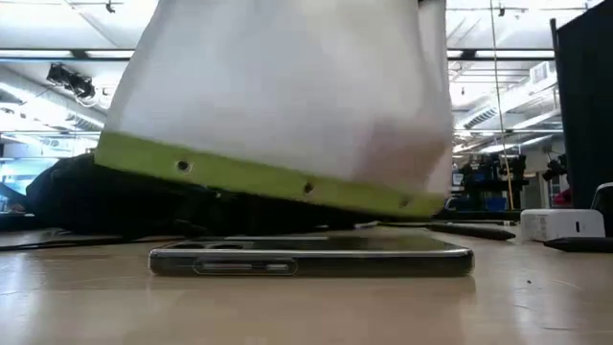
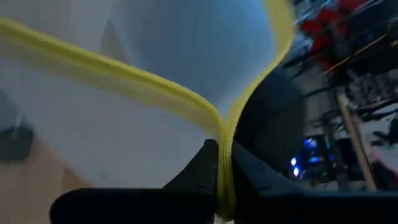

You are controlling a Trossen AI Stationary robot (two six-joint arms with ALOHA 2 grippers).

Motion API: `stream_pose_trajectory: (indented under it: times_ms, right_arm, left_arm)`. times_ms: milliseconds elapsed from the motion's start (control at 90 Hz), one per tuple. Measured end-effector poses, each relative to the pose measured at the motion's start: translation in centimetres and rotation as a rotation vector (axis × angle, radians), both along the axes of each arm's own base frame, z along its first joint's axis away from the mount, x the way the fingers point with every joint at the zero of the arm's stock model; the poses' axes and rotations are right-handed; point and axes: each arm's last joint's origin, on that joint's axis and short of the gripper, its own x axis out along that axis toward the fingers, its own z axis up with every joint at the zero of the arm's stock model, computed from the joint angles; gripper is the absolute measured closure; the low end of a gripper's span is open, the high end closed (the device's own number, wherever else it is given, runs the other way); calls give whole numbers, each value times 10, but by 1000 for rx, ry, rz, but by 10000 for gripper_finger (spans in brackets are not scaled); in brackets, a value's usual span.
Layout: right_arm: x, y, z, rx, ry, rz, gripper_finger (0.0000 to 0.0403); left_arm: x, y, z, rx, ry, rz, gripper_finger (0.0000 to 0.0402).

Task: Unpack backpack
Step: Put the charger adapter into the zip bag

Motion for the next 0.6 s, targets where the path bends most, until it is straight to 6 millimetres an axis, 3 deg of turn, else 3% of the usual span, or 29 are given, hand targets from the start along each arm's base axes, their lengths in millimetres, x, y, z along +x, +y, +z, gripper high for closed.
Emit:
stream_pose_trajectory:
  times_ms: [89,167,422,600]
  right_arm:
    - [1,1,20,19,-47,10,403]
    - [2,-1,25,32,-54,11,403]
    - [13,-16,6,210,40,-16,403]
    - [20,-26,-3,290,70,-35,403]
  left_arm:
    - [-5,1,7,-12,-19,1,402]
    - [-9,1,8,-5,-5,15,402]
    - [-13,3,-16,-104,143,60,402]
    - [-21,9,-39,-160,93,53,402]
